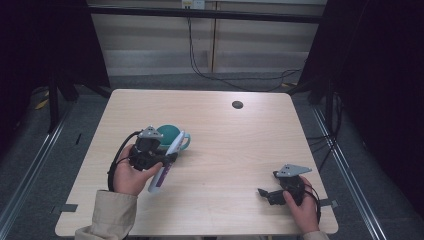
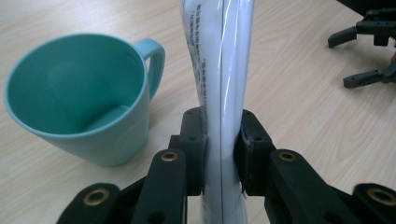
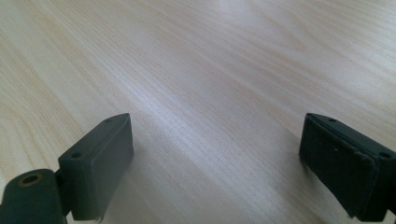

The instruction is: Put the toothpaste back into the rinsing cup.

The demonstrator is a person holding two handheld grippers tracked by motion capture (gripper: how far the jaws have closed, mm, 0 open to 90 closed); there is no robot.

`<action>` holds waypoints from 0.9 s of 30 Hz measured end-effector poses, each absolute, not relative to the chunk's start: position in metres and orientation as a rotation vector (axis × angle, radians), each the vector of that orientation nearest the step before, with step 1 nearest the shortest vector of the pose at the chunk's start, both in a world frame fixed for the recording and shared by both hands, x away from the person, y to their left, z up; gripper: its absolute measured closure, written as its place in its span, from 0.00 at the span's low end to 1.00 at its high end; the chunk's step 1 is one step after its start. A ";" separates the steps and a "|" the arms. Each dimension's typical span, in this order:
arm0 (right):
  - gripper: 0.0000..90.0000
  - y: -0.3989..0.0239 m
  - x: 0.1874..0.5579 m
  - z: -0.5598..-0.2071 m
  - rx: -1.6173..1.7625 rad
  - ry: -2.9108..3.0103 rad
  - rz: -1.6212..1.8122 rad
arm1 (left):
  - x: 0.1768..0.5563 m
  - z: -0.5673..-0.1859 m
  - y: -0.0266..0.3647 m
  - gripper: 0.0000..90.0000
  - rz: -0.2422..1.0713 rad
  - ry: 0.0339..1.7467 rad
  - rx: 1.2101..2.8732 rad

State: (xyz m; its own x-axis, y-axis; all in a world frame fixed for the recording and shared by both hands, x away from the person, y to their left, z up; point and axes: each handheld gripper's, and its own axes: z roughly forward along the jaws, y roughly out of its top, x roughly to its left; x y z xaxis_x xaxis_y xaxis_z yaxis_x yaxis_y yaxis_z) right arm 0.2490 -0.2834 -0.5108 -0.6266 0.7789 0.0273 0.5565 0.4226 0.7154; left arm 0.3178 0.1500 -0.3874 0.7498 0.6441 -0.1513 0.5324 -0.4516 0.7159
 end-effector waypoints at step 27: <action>0.10 -0.283 0.249 -0.511 1.153 2.373 1.018 | 0.331 -0.359 0.156 0.84 0.267 0.915 2.002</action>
State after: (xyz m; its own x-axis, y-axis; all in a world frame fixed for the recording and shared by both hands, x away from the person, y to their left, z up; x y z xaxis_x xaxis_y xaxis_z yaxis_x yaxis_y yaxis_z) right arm 0.2490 -0.2835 -0.5108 -0.6268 0.7787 0.0275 0.5566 0.4228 0.7151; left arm 0.3311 0.1562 -0.3595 0.7038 0.6932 -0.1551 0.5008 -0.3294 0.8004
